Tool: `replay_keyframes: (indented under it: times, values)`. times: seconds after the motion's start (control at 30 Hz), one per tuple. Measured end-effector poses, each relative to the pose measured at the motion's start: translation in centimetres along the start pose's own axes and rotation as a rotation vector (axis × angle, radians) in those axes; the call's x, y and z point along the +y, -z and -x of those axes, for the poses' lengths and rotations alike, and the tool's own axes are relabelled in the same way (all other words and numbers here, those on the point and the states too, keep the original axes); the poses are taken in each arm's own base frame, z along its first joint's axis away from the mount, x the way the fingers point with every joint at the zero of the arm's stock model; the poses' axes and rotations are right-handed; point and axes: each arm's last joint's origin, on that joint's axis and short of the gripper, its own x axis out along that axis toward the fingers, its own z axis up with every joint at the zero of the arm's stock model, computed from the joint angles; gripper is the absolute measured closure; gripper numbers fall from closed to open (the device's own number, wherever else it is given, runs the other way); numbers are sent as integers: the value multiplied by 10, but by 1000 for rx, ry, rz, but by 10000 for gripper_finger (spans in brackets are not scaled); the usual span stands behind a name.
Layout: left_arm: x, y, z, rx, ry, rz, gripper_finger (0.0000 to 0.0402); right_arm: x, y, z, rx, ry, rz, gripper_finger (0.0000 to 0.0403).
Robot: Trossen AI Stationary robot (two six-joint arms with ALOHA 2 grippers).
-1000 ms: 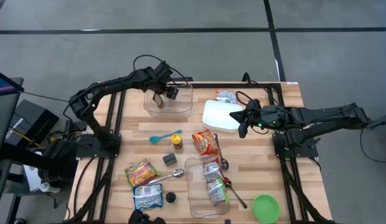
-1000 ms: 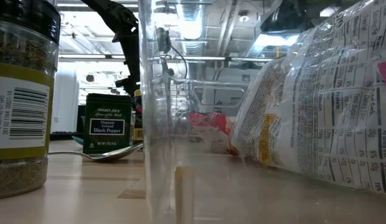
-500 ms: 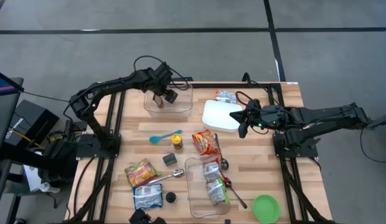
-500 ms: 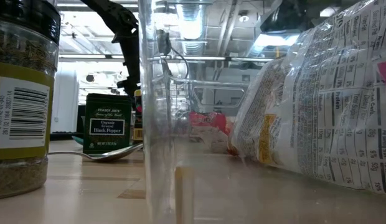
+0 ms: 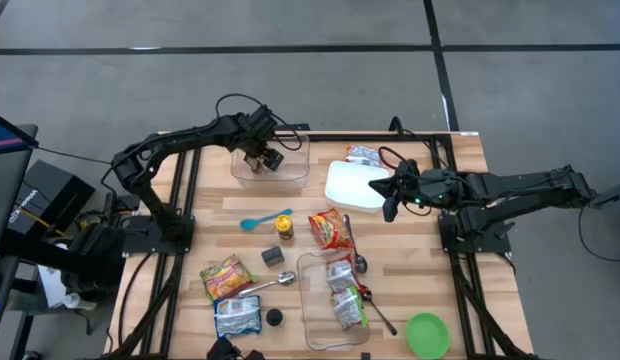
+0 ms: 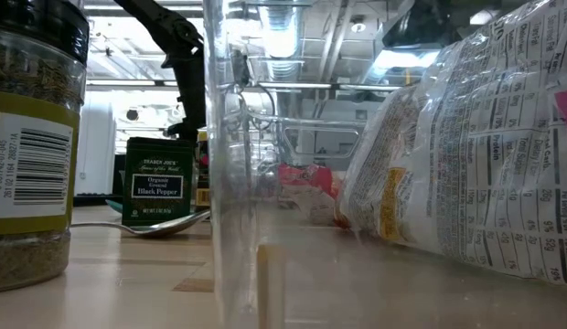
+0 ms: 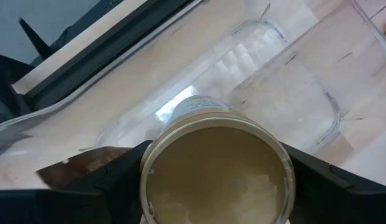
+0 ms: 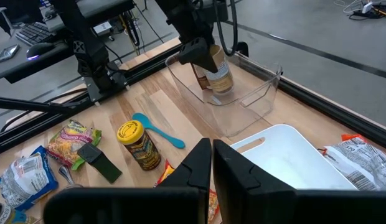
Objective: Pick & Place Food Item
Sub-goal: Put the gold seasoning bottle into the top transparent bin, then put the green noodle pack into the bottom transparent bin
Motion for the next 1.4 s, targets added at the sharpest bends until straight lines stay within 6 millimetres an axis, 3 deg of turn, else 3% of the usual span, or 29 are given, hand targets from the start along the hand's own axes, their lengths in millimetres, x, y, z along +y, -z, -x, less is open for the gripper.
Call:
replay_keyframes:
  times: [0.57,1.0,1.4]
  values:
    - [0,-2,0,-22,4,2,114,0,0,0,0,0,3,392]
    - [-1,-4,0,-40,7,5,54,0,0,0,0,0,3,392]
    - [-1,-6,3,-64,14,10,70,0,0,0,0,0,3,392]
